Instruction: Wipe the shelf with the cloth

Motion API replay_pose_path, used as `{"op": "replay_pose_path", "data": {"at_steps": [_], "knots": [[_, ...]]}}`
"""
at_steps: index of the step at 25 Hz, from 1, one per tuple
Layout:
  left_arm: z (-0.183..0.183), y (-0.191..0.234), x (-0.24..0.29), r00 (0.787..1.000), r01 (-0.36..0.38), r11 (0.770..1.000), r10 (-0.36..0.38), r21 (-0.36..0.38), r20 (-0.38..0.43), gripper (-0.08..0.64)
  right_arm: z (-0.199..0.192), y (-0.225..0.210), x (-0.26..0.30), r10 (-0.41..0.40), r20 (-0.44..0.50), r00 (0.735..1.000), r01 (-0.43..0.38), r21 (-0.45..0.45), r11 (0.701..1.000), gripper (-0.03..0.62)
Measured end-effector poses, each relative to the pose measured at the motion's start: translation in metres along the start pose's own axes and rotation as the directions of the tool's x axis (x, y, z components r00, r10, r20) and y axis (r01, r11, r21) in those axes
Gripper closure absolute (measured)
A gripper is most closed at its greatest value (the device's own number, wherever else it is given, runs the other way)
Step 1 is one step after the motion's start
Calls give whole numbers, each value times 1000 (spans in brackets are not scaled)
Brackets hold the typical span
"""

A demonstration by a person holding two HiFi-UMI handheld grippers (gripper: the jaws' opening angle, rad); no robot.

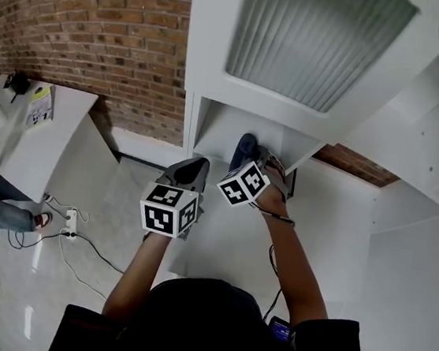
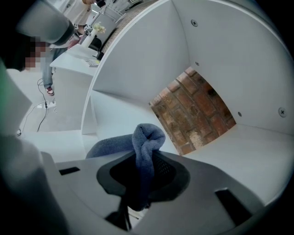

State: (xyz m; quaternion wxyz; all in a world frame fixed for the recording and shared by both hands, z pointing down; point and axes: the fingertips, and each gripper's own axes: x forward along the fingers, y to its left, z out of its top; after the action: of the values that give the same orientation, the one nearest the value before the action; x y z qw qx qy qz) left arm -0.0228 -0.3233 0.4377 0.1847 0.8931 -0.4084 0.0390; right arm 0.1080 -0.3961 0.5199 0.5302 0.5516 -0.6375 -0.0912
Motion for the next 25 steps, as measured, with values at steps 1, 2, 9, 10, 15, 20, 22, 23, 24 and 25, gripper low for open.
{"op": "replay_pose_path", "data": {"at_steps": [1, 2, 9, 10, 15, 20, 22, 23, 24, 25], "knots": [[0, 2, -1, 1000, -5, 1000, 5, -1, 1, 543, 3, 1, 1, 1, 3, 1000, -1, -2, 1000, 509], [1, 4, -2, 1000, -9, 1000, 9, -2, 3, 543, 6, 2, 2, 2, 7, 1000, -2, -4, 1000, 509], [3, 19, -11, 999, -47, 999, 47, -8, 12, 543, 31, 12, 7, 19, 43, 999, -18, -30, 999, 509], [3, 22, -13, 998, -54, 998, 54, -10, 13, 543, 36, 14, 7, 22, 51, 998, -21, -36, 999, 509], [3, 36, -23, 996, -92, 996, 92, -21, 19, 543, 56, 25, 8, 46, 81, 996, -42, -47, 998, 511], [3, 46, -31, 992, -123, 992, 123, -28, 22, 543, 72, 32, 11, 64, 106, 992, -58, -64, 996, 509], [2, 48, -34, 991, -129, 991, 129, -30, 21, 543, 77, 35, 11, 69, 113, 991, -62, -67, 996, 509], [2, 49, -36, 991, -132, 991, 133, -30, 21, 543, 81, 36, 11, 70, 116, 991, -62, -71, 996, 509], [1, 50, -37, 990, -137, 990, 137, -31, 21, 543, 84, 37, 11, 72, 121, 990, -63, -76, 995, 509], [1, 52, -38, 990, -141, 989, 142, -33, 21, 543, 88, 39, 10, 76, 125, 989, -66, -81, 995, 509]]}}
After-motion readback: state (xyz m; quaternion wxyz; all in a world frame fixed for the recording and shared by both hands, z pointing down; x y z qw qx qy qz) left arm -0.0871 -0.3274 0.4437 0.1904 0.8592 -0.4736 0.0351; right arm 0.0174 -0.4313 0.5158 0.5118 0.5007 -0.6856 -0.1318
